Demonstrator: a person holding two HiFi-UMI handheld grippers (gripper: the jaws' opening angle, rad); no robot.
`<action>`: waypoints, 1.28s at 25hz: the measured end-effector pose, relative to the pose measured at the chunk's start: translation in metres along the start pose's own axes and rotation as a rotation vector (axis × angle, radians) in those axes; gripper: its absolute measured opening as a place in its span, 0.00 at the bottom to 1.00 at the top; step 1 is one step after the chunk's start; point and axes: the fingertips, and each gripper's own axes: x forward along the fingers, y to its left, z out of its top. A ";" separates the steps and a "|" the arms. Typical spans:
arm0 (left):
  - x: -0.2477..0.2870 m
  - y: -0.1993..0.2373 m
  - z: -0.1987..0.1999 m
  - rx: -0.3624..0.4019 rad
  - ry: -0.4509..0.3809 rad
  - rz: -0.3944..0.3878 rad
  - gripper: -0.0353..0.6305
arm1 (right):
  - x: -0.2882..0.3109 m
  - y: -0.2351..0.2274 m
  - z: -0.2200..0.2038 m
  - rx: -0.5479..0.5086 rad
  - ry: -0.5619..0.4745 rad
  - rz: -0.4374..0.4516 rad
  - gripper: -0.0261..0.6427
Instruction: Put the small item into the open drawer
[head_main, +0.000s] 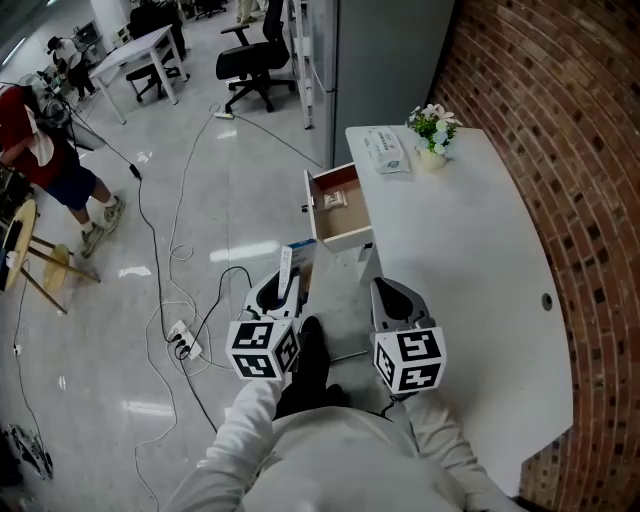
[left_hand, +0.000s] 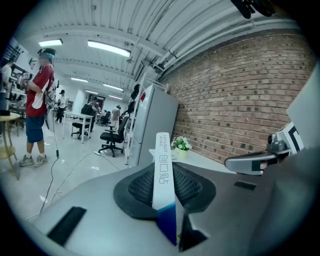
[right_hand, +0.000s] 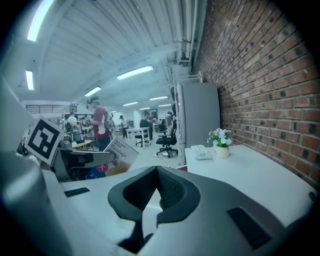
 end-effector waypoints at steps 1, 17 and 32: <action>0.010 0.004 0.001 0.001 0.005 -0.004 0.18 | 0.008 -0.003 0.002 0.000 0.004 -0.003 0.08; 0.164 0.080 0.040 -0.011 0.078 -0.046 0.18 | 0.158 -0.043 0.048 0.009 0.062 -0.033 0.08; 0.247 0.128 0.042 -0.018 0.136 -0.128 0.18 | 0.234 -0.060 0.067 0.034 0.085 -0.135 0.08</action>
